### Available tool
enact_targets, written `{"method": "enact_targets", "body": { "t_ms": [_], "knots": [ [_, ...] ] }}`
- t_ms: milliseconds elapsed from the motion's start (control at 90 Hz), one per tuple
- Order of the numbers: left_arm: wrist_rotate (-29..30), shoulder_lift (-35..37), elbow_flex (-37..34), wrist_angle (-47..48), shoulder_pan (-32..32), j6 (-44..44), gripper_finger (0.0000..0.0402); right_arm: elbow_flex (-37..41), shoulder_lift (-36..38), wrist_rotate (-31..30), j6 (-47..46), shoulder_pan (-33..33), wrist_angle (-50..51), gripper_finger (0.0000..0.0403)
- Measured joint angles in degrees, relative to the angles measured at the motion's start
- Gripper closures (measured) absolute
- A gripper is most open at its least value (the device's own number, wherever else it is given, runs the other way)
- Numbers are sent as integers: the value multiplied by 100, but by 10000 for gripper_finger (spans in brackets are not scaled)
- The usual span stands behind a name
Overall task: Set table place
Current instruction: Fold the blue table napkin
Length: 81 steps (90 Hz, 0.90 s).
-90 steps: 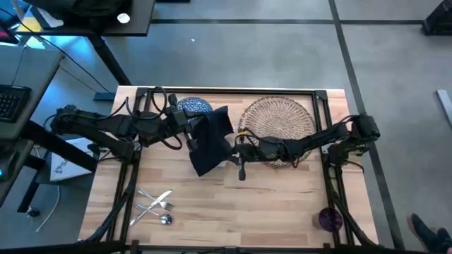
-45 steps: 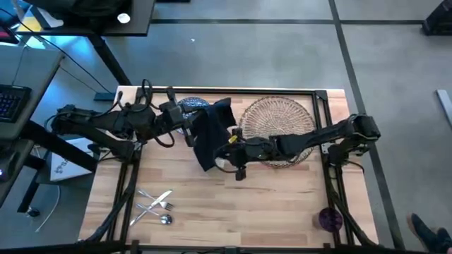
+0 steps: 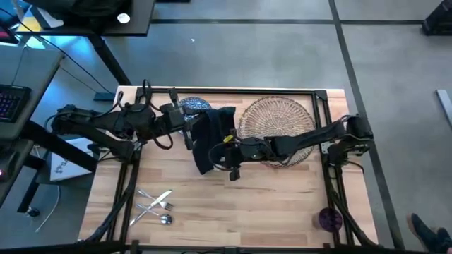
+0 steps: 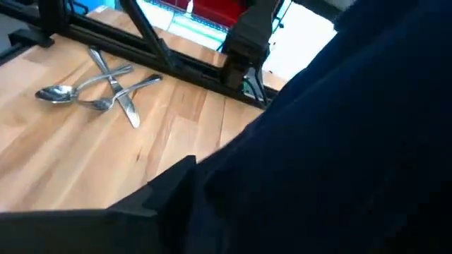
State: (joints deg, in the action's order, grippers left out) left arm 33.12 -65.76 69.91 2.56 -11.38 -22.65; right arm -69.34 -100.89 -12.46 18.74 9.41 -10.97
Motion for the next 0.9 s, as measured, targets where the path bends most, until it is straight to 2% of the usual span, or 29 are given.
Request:
{"method": "enact_targets", "body": {
  "t_ms": [111, 211, 300, 411, 444, 622, 900],
  "knots": [
    [43, 0, 0, 3, -92, 2, 402, 2, -157, -578, -257, 2, -347, 205],
    [153, 0, 0, 7, -167, -38, 402, 2, -160, -896, -517, -1, -491, 234],
    [280, 0, 0, 11, -199, -97, 402, 2, -159, -959, -650, -1, -518, 285],
    [363, 0, 0, 11, -201, -103, 402, 2, -159, -954, -613, 42, -578, 375],
    [363, 0, 0, 16, -202, -105, 402, 2, -159, -956, -532, 66, -558, 388],
    [431, 0, 0, 60, -227, -104, 402, 4, -63, -1571, 436, 281, -435, 401],
    [946, 2, 0, 106, -367, -291, 402, 4, 275, -3653, 2915, 852, -278, 403]
  ]
}}
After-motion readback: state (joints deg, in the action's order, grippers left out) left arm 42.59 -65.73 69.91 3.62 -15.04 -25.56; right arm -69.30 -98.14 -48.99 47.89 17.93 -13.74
